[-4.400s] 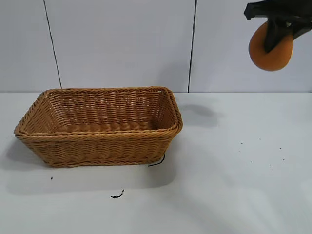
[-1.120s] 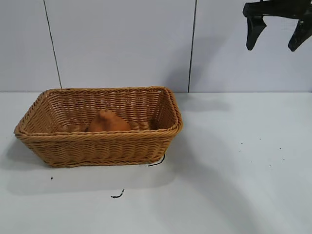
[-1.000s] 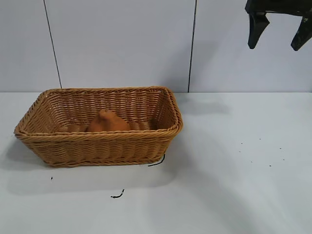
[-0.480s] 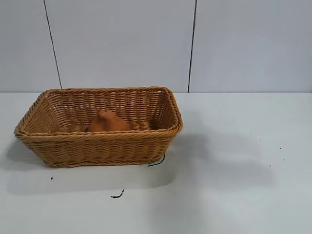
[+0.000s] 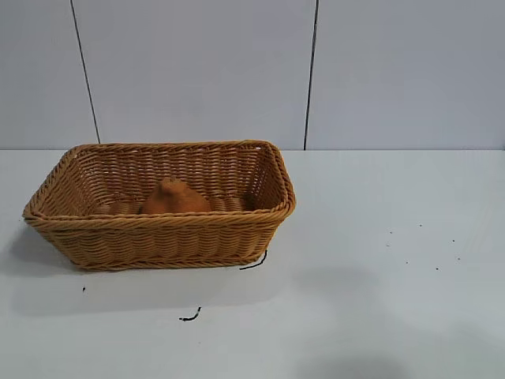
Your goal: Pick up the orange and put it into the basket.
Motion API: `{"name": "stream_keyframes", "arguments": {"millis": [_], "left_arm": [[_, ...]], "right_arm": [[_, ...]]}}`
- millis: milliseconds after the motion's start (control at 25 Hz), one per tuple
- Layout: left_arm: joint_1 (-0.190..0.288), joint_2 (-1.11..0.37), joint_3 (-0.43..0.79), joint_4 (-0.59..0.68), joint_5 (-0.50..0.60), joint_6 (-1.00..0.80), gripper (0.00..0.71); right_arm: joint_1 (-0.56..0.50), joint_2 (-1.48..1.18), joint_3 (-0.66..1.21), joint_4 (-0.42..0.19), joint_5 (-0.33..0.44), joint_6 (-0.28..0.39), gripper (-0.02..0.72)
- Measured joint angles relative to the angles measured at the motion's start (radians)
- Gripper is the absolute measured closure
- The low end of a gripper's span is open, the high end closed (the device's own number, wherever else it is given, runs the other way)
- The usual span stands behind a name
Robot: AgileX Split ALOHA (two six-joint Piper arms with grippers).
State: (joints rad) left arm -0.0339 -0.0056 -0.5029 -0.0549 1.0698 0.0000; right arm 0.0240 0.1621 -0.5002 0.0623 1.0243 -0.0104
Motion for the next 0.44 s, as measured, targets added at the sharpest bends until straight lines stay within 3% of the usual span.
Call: {"name": "stream_keyframes", "arguments": {"millis": [440], "left_arm": [[0.0,0.0,0.0,0.0,0.0,0.0,0.071]], "right_arm": [[0.0,-0.165,0.001,0.002,0.0,0.0,0.041]]}}
